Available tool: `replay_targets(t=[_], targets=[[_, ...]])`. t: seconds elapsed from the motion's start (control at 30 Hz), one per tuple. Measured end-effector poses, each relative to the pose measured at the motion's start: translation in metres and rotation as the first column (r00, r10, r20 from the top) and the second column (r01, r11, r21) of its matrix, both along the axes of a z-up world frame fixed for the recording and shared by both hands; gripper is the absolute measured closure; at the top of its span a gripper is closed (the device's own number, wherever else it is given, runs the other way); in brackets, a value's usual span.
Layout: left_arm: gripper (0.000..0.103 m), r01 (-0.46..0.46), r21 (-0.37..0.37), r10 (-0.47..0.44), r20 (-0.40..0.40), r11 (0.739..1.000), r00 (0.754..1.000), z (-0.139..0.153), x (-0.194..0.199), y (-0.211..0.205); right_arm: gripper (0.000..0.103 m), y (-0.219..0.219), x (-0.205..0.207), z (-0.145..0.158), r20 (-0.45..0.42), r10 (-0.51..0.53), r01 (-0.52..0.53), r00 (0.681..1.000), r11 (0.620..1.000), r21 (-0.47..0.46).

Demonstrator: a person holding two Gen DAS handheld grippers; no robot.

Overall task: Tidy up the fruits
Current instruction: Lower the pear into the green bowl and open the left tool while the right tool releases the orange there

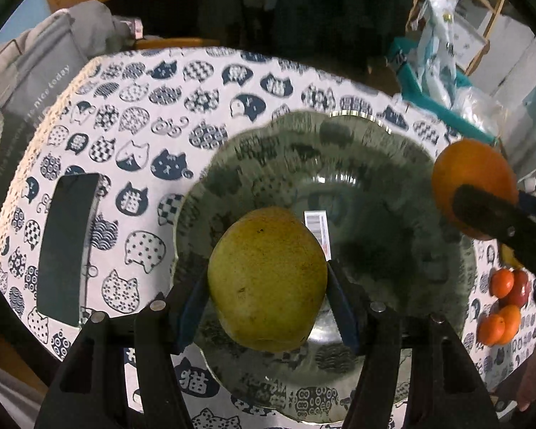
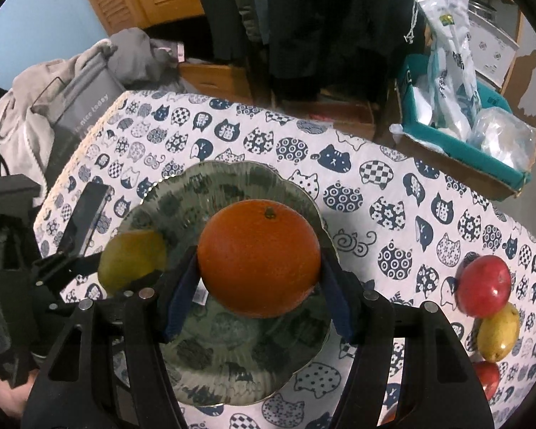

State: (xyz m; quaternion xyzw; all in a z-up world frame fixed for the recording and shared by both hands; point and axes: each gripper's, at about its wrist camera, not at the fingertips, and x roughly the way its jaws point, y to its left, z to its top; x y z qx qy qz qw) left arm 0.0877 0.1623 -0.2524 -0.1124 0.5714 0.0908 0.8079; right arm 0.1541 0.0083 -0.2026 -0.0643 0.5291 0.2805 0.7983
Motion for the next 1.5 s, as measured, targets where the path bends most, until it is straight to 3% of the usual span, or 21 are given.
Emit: replay_targets(t=[0.33, 0.4, 0.47, 0.63, 0.87, 1.13, 1.5], targets=[[0.036, 0.029, -0.008, -0.029, -0.082, 1.000, 0.996, -0.026, 0.005, -0.006, 0.038, -0.001, 0.002, -0.004, -0.017, -0.004, 0.004, 1.000, 1.000, 0.005], [0.018, 0.034, 0.003, -0.034, -0.040, 0.999, 0.999, -0.017, 0.005, -0.006, 0.038, -0.001, 0.003, -0.004, -0.020, -0.006, 0.006, 1.000, 1.000, 0.007], [0.013, 0.035, 0.017, -0.035, -0.012, 0.999, 0.999, -0.010, 0.004, -0.007, 0.037, 0.000, 0.004, -0.005, -0.028, -0.006, 0.006, 1.000, 1.000, 0.010], [0.013, 0.023, 0.006, -0.023, 0.002, 1.000, 1.000, 0.006, -0.001, -0.003, 0.037, 0.003, 0.006, -0.012, -0.047, -0.006, 0.006, 0.999, 1.000, 0.007], [0.013, -0.018, 0.060, 0.016, 0.029, 0.998, 0.999, 0.029, -0.017, 0.013, 0.037, 0.016, 0.002, -0.031, -0.098, 0.029, -0.032, 0.995, 0.999, -0.027], [0.013, -0.089, 0.066, 0.087, 0.034, 0.994, 0.996, 0.035, -0.032, 0.037, 0.037, 0.036, -0.011, -0.055, -0.137, 0.086, -0.099, 0.987, 0.991, -0.090], [0.013, -0.098, 0.088, 0.096, 0.035, 0.991, 0.995, 0.040, -0.038, 0.042, 0.034, 0.052, -0.022, -0.066, -0.176, 0.132, -0.153, 0.976, 0.982, -0.113]])
